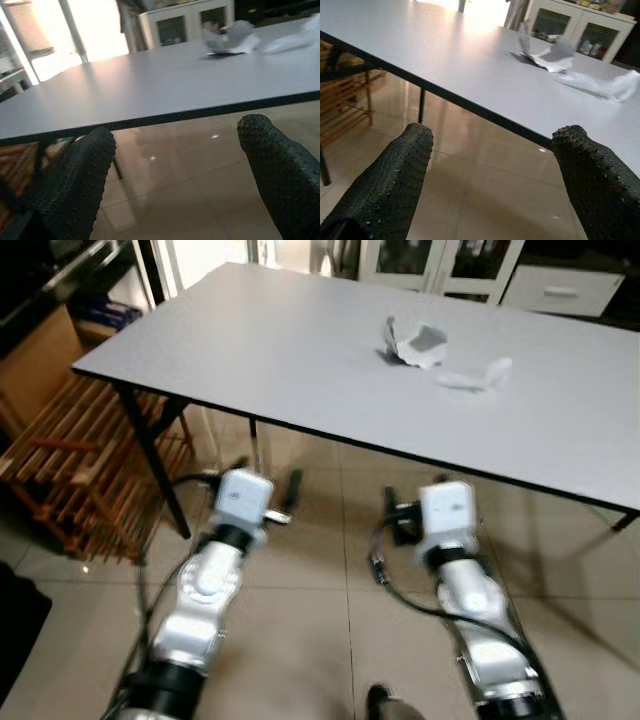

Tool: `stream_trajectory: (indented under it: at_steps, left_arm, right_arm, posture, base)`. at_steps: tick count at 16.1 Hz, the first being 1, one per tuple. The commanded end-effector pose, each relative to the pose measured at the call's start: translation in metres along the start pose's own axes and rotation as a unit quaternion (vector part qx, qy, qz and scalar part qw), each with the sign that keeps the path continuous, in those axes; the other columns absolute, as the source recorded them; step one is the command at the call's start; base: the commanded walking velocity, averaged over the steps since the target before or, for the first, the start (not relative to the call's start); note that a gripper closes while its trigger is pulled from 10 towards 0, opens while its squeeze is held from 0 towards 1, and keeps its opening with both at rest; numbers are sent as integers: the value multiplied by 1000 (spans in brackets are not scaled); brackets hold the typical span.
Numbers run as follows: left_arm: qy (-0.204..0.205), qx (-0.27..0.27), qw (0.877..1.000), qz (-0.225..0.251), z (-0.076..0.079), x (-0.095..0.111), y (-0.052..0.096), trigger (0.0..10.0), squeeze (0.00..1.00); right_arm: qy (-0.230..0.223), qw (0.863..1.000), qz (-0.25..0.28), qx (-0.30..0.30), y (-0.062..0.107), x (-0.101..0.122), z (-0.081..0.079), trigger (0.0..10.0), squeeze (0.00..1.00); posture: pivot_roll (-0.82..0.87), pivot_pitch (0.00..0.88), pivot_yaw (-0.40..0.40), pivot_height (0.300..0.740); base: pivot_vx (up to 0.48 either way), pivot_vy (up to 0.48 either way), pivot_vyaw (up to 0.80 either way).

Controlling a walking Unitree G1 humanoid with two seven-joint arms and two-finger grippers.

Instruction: Picking trash to rubbish bin

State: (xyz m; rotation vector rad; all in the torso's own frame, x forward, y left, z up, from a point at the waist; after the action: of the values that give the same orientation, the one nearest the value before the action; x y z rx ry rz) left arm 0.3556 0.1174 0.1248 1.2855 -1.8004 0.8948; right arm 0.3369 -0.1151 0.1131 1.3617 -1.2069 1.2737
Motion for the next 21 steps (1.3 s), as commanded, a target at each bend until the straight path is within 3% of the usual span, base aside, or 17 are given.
stream_trajectory:
  at_steps: [1,6,21]
  left_arm:
    - [4,-13,1000,4,7,4,-3,10000,0]
    - [-1,-29,999,24,9,12,-8,10000,0]
    - [-3,-29,999,22,9,10,-11,10000,0]
  right_arm:
    - [4,1000,1,-14,-1,0,10,10000,0]
    - [1,1000,10,-20,-7,4,9,10000,0]
    - [5,999,14,-28,-13,4,11,10000,0]
  posture:
    - [-19,106,20,740]
    - [-15,89,45,740]
    - [-15,72,53,740]
  base:
    - [0,0,0]
    - [0,-233,0]
    - [0,0,0]
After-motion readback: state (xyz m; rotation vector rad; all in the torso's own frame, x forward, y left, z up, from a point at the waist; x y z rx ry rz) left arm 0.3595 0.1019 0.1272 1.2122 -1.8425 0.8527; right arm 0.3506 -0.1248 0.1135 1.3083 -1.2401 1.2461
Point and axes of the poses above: a point about 5 cm out from each wrist's last joint towards the gripper, its own y axis pointing back from the gripper into the wrist, its own x axis along the axis of the wrist's last joint, z = x × y, the point moved 5 cm from there along -y, pointing out of the wrist towards the gripper, and after that the axes turned 15 degrees about -y, right-handed, at the moved point
